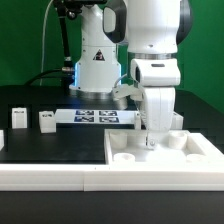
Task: Assemble one leg
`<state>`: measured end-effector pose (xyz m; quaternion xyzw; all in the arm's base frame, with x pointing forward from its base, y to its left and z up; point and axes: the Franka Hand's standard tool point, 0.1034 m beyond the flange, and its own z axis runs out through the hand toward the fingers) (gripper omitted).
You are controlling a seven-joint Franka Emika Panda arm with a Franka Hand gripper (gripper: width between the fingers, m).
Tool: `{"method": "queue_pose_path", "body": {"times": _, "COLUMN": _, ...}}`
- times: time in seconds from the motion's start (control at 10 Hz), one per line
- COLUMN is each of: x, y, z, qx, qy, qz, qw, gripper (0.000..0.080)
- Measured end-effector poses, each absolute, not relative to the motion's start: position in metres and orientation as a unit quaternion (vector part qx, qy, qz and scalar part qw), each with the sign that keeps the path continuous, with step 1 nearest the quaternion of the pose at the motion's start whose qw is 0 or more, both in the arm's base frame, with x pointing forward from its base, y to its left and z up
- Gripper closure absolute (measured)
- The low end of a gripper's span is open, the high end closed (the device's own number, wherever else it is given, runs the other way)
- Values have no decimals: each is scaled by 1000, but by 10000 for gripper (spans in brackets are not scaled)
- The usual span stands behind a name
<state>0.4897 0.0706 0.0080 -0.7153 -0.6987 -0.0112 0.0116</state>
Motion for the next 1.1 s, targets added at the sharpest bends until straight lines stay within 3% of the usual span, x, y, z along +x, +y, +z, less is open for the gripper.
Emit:
{"method": "queue_pose_path", "body": {"times": 0.4, "x": 489, "y": 72, "z": 11, "qx": -725, "qy": -688, "qz": -12, "qw": 10, "gripper": 151}}
{"method": "queue_pose_path", "body": {"times": 0.9, "x": 462, "y": 94, "z": 63, "qx": -777, "qy": -630, "qz": -24, "qw": -12, "gripper": 151}}
{"method": "queue_pose_path", "body": {"times": 1.1, "x": 464, "y": 103, "z": 70, "qx": -796, "qy": -604, "qz": -31, "qw": -16, "gripper": 151}}
